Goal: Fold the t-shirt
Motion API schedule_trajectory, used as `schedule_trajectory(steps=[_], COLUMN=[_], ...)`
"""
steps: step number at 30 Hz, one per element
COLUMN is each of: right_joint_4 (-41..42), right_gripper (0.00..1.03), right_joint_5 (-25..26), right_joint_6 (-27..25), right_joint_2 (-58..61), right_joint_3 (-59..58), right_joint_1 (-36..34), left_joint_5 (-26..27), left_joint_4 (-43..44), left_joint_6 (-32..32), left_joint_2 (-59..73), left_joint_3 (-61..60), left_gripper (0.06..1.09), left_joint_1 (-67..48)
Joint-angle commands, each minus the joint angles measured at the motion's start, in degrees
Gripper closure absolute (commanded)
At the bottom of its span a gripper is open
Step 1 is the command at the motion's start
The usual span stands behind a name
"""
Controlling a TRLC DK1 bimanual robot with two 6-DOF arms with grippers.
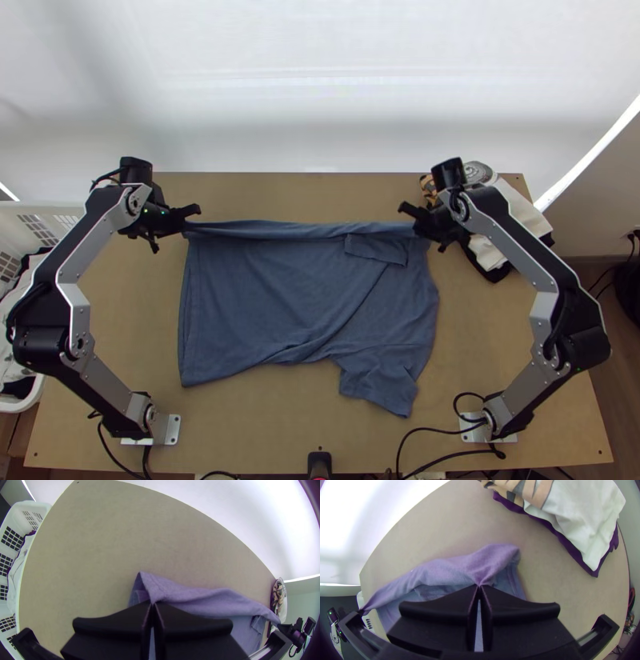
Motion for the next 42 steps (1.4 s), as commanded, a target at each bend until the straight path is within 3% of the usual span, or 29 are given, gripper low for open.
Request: schedule_trajectory(steps=[1, 13, 31, 33, 34, 35, 38, 39, 42], right_joint_4=[-0.7, 1.1, 6.4, 6.4, 6.4, 6.4, 6.4, 6.4, 3.9], right_gripper=[1.00, 1.00, 0.99, 0.75, 0.63, 0.52, 0.30, 0.25, 0.24], right_joint_5=[0.0, 0.1, 0.2, 0.2, 0.2, 0.2, 0.2, 0.2, 0.2], right_joint_6=[1.3, 1.0, 2.0, 1.8, 1.7, 1.7, 0.2, -0.6, -2.5], right_joint_2=[-2.3, -5.9, -10.5, -10.9, -11.4, -11.8, -12.2, -12.4, -13.9], right_joint_3=[-3.8, -11.7, -20.4, -20.6, -20.8, -21.1, -21.0, -21.0, -20.9], right_joint_1=[-0.3, -2.5, -0.4, -0.1, 0.2, 0.2, 0.1, 0.1, -0.3], left_joint_5=[1.0, 2.4, 2.5, 2.5, 2.5, 2.5, 2.3, 1.7, 1.4], left_joint_4=[-1.1, -0.2, 7.6, 9.8, 11.3, 11.7, 12.0, 12.0, 11.8], left_joint_6=[0.5, 3.3, 3.8, 4.3, 4.4, 4.7, 6.1, 6.1, 6.0], left_joint_2=[-1.9, -4.9, -14.7, -16.4, -17.3, -18.1, -19.7, -20.4, -22.4], left_joint_3=[-2.2, -8.8, -23.8, -25.8, -26.7, -27.4, -28.5, -28.5, -28.4], left_gripper=[1.05, 1.05, 1.05, 1.04, 0.99, 0.87, 0.42, 0.36, 0.18], left_joint_1=[1.5, 5.3, 1.7, 1.5, 1.5, 1.5, 0.8, 0.6, 0.8])
